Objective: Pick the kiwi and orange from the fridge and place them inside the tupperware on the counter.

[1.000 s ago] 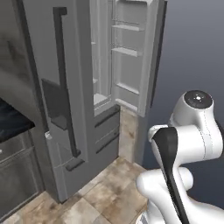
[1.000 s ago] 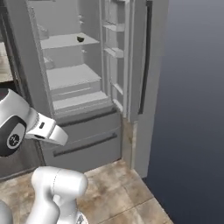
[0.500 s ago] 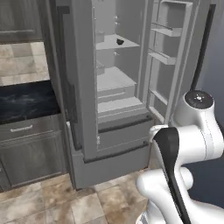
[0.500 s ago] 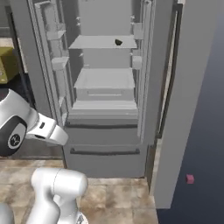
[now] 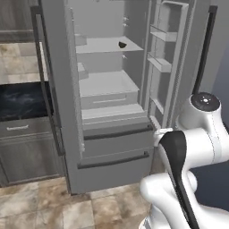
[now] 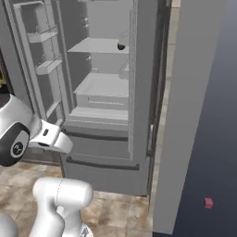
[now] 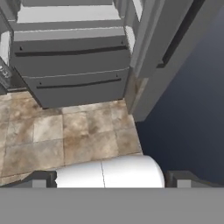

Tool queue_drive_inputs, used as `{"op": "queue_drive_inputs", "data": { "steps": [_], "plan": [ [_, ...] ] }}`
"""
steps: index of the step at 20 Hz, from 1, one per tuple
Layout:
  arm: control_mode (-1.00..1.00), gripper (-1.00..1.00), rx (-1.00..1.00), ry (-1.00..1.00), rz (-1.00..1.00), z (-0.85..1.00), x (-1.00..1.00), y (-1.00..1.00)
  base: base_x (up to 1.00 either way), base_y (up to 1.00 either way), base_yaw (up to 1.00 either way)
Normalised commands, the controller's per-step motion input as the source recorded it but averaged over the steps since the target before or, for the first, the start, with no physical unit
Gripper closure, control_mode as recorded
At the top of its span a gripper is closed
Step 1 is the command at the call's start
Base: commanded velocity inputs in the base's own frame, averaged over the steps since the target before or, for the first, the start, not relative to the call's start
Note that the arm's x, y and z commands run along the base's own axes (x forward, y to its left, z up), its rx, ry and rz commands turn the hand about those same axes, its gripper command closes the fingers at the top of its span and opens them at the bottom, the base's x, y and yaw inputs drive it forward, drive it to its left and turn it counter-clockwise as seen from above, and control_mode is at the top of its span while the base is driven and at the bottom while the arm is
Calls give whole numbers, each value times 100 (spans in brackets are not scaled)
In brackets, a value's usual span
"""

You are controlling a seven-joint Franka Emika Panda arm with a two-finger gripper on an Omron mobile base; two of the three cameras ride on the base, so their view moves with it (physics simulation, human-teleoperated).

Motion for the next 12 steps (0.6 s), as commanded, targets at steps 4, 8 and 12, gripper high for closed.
{"op": "queue_drive_inputs", "data": {
  "steps": [4, 8, 12],
  "plan": [
    [100, -100, 0, 0, 0, 0, 0, 0, 58, -25, 0],
    [100, -100, 0, 0, 0, 0, 0, 0, 63, -1, 0],
    [100, -100, 0, 0, 0, 0, 0, 0, 55, 0, 1]
  ]
}}
